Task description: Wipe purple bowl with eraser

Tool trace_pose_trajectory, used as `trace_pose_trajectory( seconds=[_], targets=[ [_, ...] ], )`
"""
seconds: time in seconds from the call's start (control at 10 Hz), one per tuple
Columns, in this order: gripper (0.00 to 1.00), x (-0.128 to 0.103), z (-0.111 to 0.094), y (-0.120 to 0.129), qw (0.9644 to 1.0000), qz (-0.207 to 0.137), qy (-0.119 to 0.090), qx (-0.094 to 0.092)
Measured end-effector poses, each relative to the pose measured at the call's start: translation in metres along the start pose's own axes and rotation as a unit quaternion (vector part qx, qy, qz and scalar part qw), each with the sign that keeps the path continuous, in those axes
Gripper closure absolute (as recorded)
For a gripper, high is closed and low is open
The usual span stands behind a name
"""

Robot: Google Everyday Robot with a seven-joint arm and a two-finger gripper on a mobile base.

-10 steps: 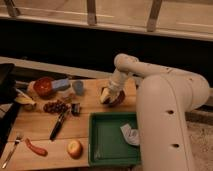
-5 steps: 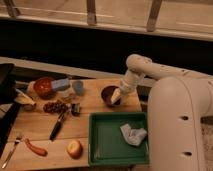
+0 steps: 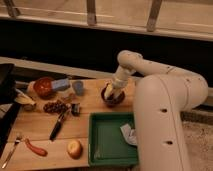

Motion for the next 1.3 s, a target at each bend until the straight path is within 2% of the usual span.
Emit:
trace_pose_trajectory(
  seconds=[0.3, 0.5, 0.8, 1.0, 1.3],
  targets=[
    [1.00, 0.014, 0.006, 0.002, 1.0000, -0.001, 0.008, 0.001],
    [1.00, 0.040, 0.005, -0.012, 0.9998, 0.015, 0.015, 0.002],
    [1.00, 0.057, -0.003, -0.033, 0.9988, 0.046, 0.011, 0.009],
    [1.00, 0.050, -0.017, -0.049, 0.9982, 0.057, 0.001, 0.017],
    [1.00, 0.017, -0.019, -0.043, 0.9987, 0.047, -0.011, 0.014]
  ],
)
